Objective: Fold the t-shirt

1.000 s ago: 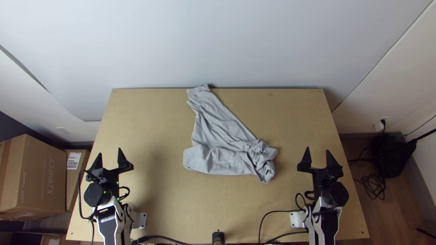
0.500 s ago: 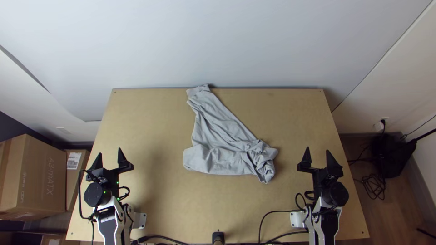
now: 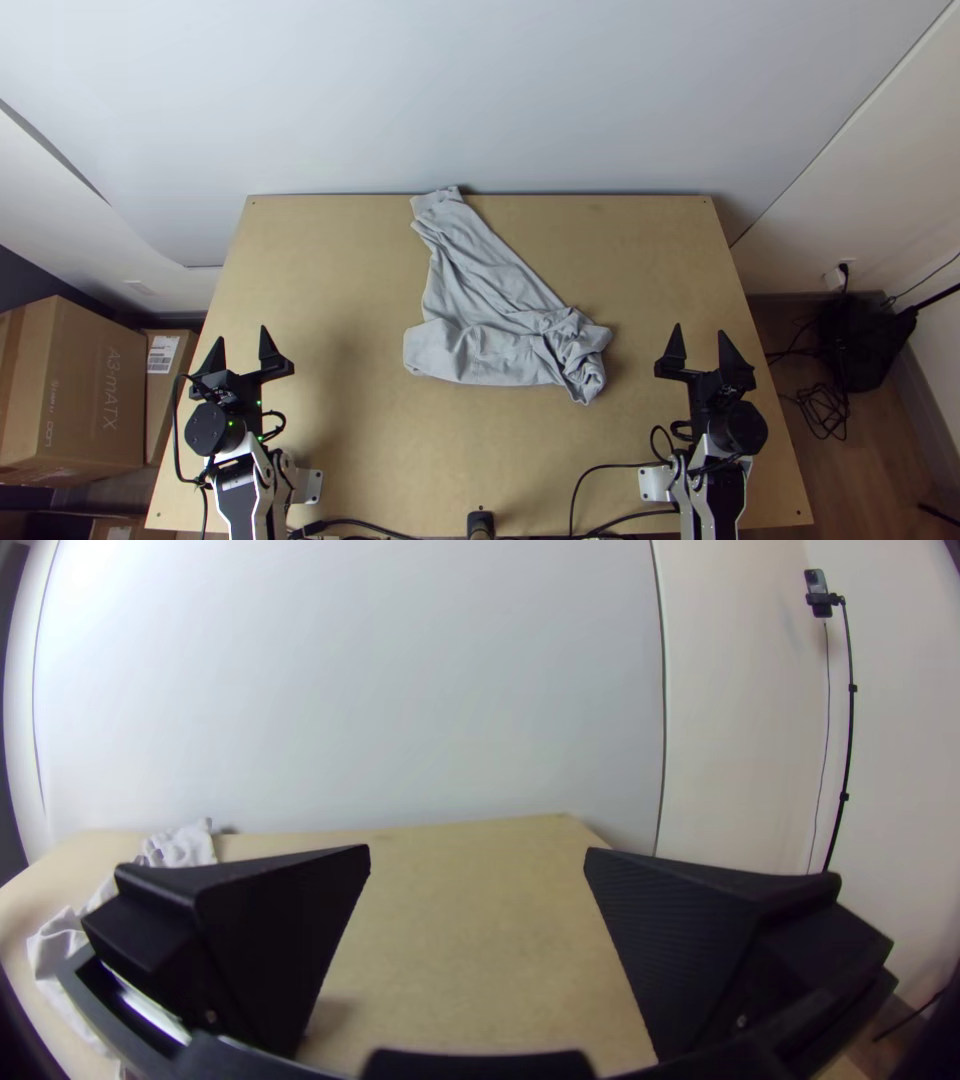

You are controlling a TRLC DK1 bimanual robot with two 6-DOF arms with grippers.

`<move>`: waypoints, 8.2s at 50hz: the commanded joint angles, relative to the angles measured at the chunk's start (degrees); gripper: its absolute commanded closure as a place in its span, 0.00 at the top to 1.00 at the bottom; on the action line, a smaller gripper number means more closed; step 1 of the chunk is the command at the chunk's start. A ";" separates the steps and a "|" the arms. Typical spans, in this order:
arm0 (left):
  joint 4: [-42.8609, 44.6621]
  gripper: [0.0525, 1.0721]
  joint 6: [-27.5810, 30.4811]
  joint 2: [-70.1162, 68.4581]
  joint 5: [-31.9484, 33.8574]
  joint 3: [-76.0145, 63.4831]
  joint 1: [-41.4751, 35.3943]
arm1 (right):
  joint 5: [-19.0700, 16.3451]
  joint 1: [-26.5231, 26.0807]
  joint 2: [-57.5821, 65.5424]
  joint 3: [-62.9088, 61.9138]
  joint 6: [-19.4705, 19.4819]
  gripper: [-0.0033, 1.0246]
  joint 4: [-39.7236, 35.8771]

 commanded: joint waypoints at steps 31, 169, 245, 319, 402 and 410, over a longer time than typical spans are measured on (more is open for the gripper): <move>-1.65 0.96 0.82 -0.32 0.19 -2.46 0.34 | 0.05 -0.36 -0.10 -0.25 0.91 0.96 -0.95; -18.35 0.96 5.83 22.18 0.63 25.67 -4.84 | -5.84 16.25 36.38 46.16 29.38 0.96 -37.69; -19.93 0.74 -22.56 103.04 1.07 80.86 -38.95 | -10.85 12.56 39.63 52.05 45.20 0.96 -62.92; -25.38 0.02 -25.90 137.23 0.72 116.81 -38.16 | -9.35 10.54 38.84 49.41 43.80 0.96 -61.25; -37.95 0.02 -21.33 112.62 0.99 113.65 -31.48 | -18.50 23.46 94.65 63.82 48.81 0.73 -37.43; -38.65 0.02 -20.98 111.83 0.99 113.38 -31.12 | -18.58 25.21 100.18 67.78 48.19 0.62 -37.52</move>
